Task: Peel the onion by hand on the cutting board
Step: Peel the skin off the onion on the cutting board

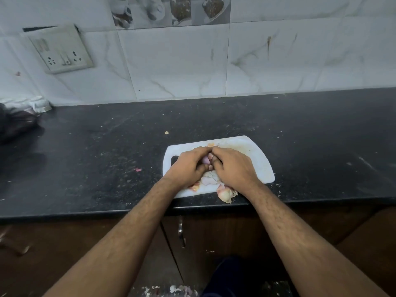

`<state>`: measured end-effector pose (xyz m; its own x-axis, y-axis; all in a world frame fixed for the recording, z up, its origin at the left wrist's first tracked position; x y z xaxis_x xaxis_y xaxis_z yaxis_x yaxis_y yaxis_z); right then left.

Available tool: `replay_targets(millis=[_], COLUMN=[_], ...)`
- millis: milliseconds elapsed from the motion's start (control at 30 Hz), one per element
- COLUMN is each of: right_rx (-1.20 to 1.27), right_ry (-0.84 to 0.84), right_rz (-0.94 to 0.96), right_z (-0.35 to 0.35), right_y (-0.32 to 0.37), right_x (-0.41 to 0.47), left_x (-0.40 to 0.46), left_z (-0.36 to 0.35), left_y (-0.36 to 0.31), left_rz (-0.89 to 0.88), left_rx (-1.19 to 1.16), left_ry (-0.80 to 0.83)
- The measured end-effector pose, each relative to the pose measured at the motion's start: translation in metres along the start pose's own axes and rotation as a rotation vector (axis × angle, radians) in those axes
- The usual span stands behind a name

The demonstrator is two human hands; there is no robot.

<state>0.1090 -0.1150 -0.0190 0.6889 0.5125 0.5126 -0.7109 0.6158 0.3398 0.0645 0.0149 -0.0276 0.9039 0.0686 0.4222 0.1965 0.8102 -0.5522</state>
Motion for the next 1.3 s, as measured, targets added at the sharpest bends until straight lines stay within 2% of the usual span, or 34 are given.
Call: replay_targets(millis=[233,333,400,467,533,667,800,933,1100,1200,1300], right_rx=[-0.112,-0.127,-0.084,0.095,0.272,0.342,0.249,0.189,0.356,0.301,0.295], right_ry=[0.009,-0.014,-0.013,-0.051,-0.150,-0.225,-0.217,-0.246,-0.296,-0.226,-0.034], right_rz=[0.069,0.088,-0.013,-0.196,-0.288,-0.284,-0.236,-0.299,-0.399,-0.432,-0.406], right_z=[0.005,0.010,0.008,0.008,0.012,0.013,0.008,0.010,0.011,0.009,-0.001], right_y=[0.016,0.022,0.013,-0.005,-0.017,-0.025,-0.024,-0.028,-0.038,-0.044,-0.041], right_x=[-0.003,-0.008,-0.008,-0.005,-0.004,-0.003,-0.001,-0.002,-0.003,0.003,0.022], left_x=[-0.003,-0.002,-0.001,-0.002,-0.002,-0.001,-0.001,0.000,0.000,0.000,0.000], left_z=[0.006,0.008,0.009,0.010,0.010,0.011,0.012,0.016,0.015,0.013,0.012], left_y=[-0.011,-0.006,0.000,0.004,0.004,0.004,0.010,0.017,0.027,0.031,0.033], left_rz=[0.004,0.062,0.116,0.167,0.169,0.166,0.205,0.245,0.332,0.370,0.380], left_rx=[0.045,0.102,0.089,0.044,0.038,0.010,-0.093,-0.094,-0.024,-0.036,-0.034], left_ry=[-0.053,-0.119,-0.146,-0.132,-0.120,-0.128,-0.140,-0.173,-0.202,-0.203,-0.188])
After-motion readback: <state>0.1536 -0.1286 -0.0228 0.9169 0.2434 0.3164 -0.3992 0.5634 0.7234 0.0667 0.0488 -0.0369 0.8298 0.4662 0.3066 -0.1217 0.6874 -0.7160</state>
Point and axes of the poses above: each hand's wrist, its own x-axis towards the middle knuckle, its own z-axis out of the back of the hand, y = z × x, the point moved 6 cm from there along x, towards the middle knuckle, and after that the axes turned 8 degrees about -y, right-handed, at the moved point
